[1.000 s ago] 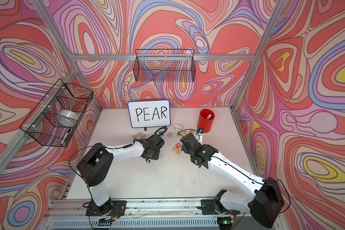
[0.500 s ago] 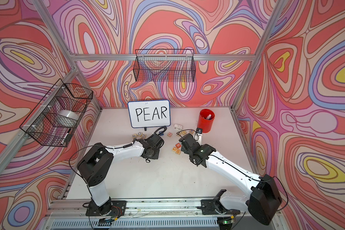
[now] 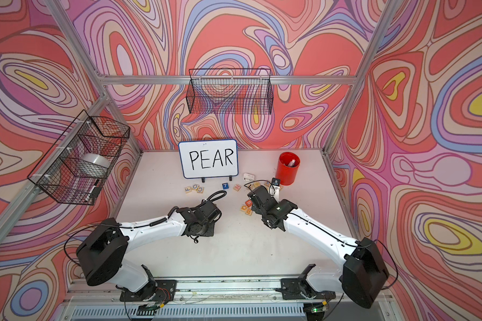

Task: Spell the uppercase word “pear” with letter blocks
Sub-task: Pick up the letter block from the center of the board, then place the letter block at the center of the board.

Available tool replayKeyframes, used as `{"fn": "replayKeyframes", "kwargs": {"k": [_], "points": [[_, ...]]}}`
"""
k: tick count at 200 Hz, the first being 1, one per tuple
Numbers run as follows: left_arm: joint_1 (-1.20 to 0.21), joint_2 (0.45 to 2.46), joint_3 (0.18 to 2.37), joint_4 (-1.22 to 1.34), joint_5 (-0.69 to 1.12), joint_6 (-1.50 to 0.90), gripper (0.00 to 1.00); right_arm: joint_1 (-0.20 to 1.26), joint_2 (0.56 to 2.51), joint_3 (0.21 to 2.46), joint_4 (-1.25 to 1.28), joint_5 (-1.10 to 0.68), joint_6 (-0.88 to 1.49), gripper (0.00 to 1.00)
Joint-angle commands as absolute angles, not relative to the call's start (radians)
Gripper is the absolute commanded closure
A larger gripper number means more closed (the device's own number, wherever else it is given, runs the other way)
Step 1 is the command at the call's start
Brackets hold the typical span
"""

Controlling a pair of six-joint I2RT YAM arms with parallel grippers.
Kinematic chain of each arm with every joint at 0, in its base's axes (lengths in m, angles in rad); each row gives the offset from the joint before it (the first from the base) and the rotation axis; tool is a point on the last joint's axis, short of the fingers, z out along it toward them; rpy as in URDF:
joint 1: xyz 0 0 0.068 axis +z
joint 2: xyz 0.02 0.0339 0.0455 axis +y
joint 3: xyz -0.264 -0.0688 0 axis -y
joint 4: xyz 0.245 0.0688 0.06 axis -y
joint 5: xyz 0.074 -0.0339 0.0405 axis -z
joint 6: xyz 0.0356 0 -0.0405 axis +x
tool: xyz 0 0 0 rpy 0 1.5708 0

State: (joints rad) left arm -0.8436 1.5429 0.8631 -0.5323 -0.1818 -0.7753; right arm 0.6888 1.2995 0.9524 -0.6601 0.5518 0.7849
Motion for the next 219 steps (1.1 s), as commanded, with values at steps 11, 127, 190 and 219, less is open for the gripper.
{"fn": "replayKeyframes", "kwargs": {"k": [11,127,190,219], "points": [[-0.872,1.528,0.823,-0.539,-0.183,-0.899,0.76,0.692,1.322,0.985,-0.640,0.545,0.777,0.04],[-0.899,1.570,0.833,-0.526,-0.192,-0.947,0.51,0.692,1.343,0.992,-0.641,0.545,0.774,0.04],[-0.909,1.447,0.880,-0.587,-0.242,-0.904,0.37,0.691,1.342,0.997,-0.639,0.541,0.775,0.04],[-0.911,1.387,0.907,-0.551,-0.271,-0.822,0.32,0.690,1.319,0.996,-0.662,0.584,0.784,0.04]]}}
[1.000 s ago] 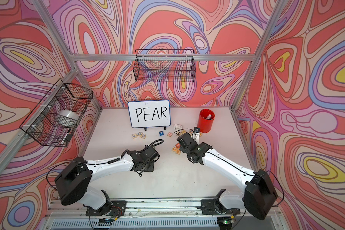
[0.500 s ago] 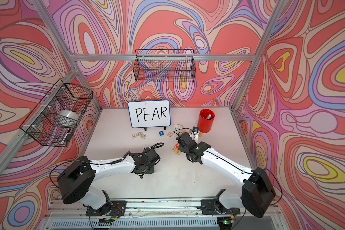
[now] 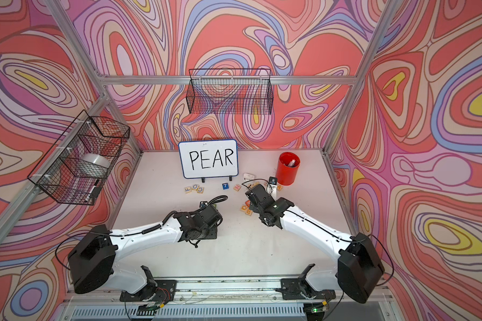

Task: Spell the uppercase word “pear” with letter blocks
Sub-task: Place the letter block at the center of the board, then pick up the letter block from the center of the board.

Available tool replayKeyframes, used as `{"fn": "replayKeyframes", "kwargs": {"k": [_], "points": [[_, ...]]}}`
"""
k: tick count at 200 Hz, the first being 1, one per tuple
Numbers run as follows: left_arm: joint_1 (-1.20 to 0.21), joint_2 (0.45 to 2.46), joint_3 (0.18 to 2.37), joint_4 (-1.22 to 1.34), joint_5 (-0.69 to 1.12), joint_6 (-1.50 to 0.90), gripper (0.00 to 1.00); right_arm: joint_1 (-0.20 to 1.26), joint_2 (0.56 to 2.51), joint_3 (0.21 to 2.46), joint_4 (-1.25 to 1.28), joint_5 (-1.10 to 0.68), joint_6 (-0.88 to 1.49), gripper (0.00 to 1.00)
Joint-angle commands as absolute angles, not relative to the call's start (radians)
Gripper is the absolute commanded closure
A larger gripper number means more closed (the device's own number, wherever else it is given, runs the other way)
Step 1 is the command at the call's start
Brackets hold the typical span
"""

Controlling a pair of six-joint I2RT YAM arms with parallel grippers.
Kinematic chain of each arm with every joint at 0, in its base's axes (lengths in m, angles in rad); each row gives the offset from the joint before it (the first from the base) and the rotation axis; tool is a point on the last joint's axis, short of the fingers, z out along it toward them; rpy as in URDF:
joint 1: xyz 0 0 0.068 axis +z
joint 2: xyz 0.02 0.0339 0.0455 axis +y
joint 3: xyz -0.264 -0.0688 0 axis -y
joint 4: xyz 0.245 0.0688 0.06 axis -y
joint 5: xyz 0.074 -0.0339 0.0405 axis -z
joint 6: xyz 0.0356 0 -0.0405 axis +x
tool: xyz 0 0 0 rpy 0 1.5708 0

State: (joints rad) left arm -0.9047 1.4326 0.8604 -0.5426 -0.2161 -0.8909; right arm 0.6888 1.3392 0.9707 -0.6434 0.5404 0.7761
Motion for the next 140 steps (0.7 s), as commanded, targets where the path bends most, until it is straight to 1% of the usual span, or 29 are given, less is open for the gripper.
{"fn": "replayKeyframes", "kwargs": {"k": [1,18,41,66,105,140], "points": [[-0.911,1.387,0.909,-0.549,-0.271,-0.818,0.32,0.691,1.317,0.996,-0.662,0.585,0.784,0.04],[-0.912,1.409,0.973,-0.521,-0.276,-0.740,0.32,0.688,1.311,0.998,-0.686,0.632,0.783,0.02],[-0.919,1.501,1.083,-0.475,-0.238,-0.663,0.32,0.656,1.315,1.034,-0.821,0.704,0.841,0.02],[-0.946,1.639,1.199,-0.421,-0.179,-0.586,0.30,0.585,1.247,1.043,-0.862,0.687,0.797,0.02],[-0.980,1.870,1.399,-0.447,-0.124,-0.519,0.30,0.493,1.100,1.037,-0.889,0.687,0.726,0.02],[-0.983,1.985,1.486,-0.479,-0.120,-0.526,0.30,0.460,1.028,1.035,-0.871,0.681,0.669,0.02]]}}
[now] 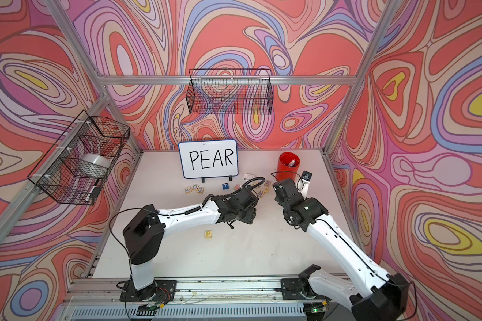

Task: Spell the uppercase word “pear” with letter blocks
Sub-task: Pick up the letter block from the center of the board.

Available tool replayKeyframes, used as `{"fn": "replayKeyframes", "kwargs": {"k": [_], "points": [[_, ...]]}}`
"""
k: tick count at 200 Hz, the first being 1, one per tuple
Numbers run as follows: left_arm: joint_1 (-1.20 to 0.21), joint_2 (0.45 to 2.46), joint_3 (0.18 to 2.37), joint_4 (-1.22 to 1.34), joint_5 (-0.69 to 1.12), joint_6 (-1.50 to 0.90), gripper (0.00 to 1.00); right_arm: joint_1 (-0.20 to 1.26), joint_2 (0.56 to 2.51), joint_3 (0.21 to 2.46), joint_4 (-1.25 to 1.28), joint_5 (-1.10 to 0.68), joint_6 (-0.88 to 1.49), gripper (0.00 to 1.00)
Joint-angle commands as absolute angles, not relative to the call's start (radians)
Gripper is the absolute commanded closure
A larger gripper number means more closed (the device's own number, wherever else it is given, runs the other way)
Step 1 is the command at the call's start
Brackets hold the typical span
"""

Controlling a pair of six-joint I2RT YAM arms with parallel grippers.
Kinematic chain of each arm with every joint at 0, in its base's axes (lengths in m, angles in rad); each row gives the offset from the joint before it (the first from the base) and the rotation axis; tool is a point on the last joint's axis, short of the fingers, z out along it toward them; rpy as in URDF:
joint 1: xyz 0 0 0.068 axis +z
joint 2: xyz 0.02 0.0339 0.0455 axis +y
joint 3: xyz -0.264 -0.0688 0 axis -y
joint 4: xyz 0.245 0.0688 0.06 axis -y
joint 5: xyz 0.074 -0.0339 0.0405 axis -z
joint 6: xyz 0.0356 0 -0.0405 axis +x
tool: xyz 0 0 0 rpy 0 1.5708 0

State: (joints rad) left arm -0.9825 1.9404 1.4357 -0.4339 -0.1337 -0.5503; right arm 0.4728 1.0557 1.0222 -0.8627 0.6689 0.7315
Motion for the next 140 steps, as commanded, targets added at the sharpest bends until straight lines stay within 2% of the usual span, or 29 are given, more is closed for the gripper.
{"fn": "replayKeyframes", "kwargs": {"k": [1,140], "points": [[-0.982,1.988,1.489,-0.480,-0.119,-0.528,0.31,0.459,1.029,1.035,-0.870,0.681,0.667,0.02],[-0.977,2.188,1.616,-0.519,-0.115,-0.547,0.30,0.447,0.998,1.034,-0.815,0.670,0.630,0.02]]}}
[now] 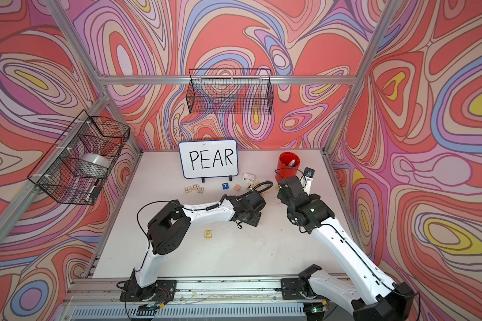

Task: Spell the uppercase word “pear” with letter blocks
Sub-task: Pick up the letter block from the center of the board.

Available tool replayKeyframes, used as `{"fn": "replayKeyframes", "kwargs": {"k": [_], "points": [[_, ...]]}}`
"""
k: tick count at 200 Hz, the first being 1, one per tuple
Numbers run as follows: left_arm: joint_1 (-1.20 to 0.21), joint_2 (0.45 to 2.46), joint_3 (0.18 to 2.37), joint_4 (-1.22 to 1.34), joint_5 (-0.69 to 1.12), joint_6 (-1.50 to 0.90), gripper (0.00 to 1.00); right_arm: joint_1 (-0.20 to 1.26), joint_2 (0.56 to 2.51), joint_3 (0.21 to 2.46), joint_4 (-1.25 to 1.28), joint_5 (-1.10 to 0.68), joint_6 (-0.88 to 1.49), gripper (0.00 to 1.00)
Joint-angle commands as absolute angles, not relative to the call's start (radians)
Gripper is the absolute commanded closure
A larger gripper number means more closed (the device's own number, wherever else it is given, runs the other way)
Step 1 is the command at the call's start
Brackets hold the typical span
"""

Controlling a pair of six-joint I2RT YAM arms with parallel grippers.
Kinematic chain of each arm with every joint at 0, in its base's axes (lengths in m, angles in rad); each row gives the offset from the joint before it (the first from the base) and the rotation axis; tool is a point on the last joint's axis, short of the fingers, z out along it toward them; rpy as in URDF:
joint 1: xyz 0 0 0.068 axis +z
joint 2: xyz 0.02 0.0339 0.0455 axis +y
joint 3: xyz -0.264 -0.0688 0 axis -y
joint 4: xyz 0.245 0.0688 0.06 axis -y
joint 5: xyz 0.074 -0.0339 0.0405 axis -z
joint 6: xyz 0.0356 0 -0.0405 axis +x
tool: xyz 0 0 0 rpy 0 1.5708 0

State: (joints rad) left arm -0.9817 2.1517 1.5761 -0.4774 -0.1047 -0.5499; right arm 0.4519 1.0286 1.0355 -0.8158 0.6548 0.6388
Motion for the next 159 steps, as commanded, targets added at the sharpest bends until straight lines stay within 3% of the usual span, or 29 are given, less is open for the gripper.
{"fn": "replayKeyframes", "kwargs": {"k": [1,97,159], "points": [[-0.975,2.188,1.617,-0.519,-0.115,-0.547,0.30,0.447,0.997,1.033,-0.815,0.670,0.630,0.01],[-0.942,2.241,1.667,-0.533,-0.124,-0.513,0.32,0.447,0.969,1.020,-0.817,0.689,0.630,0.02],[-0.938,2.255,1.688,-0.516,-0.112,-0.356,0.32,0.448,0.968,1.011,-0.821,0.684,0.646,0.02]]}}
